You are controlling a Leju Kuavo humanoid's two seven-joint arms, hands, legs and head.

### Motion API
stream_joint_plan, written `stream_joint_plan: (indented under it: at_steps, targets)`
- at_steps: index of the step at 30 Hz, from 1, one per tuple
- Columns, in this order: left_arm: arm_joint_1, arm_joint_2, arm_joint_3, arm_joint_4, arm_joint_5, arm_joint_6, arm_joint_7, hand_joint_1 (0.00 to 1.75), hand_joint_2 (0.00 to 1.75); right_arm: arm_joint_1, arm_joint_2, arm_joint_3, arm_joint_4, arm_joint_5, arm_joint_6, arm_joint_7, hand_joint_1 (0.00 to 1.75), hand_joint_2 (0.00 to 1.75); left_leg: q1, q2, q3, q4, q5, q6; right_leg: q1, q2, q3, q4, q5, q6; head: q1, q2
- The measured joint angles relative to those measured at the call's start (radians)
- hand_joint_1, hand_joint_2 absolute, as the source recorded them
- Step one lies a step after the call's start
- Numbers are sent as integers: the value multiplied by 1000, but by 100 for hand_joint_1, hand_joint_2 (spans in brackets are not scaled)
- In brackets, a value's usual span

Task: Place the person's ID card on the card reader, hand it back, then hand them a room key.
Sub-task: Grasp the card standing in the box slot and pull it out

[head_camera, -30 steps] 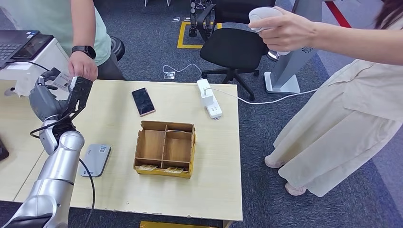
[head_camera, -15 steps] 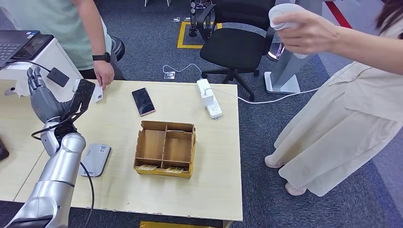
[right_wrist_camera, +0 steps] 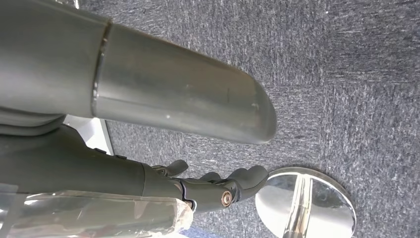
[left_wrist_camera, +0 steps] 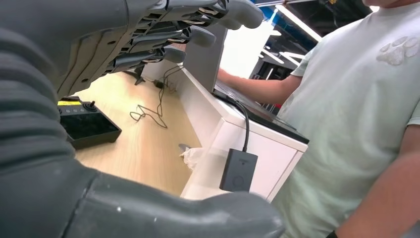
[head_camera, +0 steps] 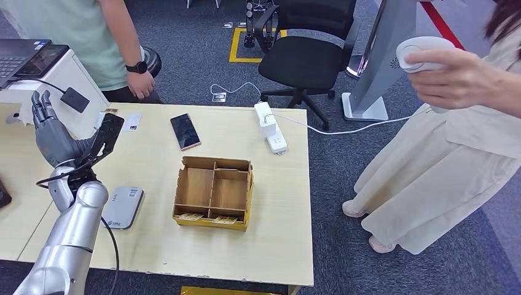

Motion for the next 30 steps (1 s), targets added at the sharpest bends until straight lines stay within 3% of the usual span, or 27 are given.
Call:
stream_joint_plan:
  at_steps: [1,2,5,6,14,22,30]
  targets:
    - [17,5,0,-16,6,-1,-6,0,175,2,0,0,0,-2,-2,-3,0,0,0,0,0,0,0,0,0,0,0,0,0,0,0,0]
    - [34,9,0,-30,12,-2,-11,0,131,4,0,0,0,-3,-3,-6,0,0,0,0,0,0,0,0,0,0,0,0,0,0,0,0]
    - [74,22,0,-64,22,-8,-19,0,131,8,0,0,0,-5,-6,-10,0,0,0,0,-1,0,0,0,0,0,0,0,0,0,0,0]
    - [87,27,0,-77,25,-14,-23,0,175,9,0,0,0,-5,-6,-10,0,0,0,0,-1,0,0,0,0,0,0,0,0,0,0,0]
    - [217,98,3,-201,29,-94,-53,0,175,23,0,0,0,-16,-6,-29,0,0,0,0,-1,0,0,0,0,0,-1,0,0,0,0,0]
    - [274,149,4,-265,-25,-131,-54,0,175,26,-1,0,0,-17,-5,-31,0,0,0,0,-2,0,0,0,0,0,-1,0,0,0,0,0]
    - [422,222,37,-384,-122,-173,-108,0,175,31,-11,0,0,-28,-3,-48,0,0,0,1,-3,0,-1,0,0,1,-3,0,-1,0,0,0]
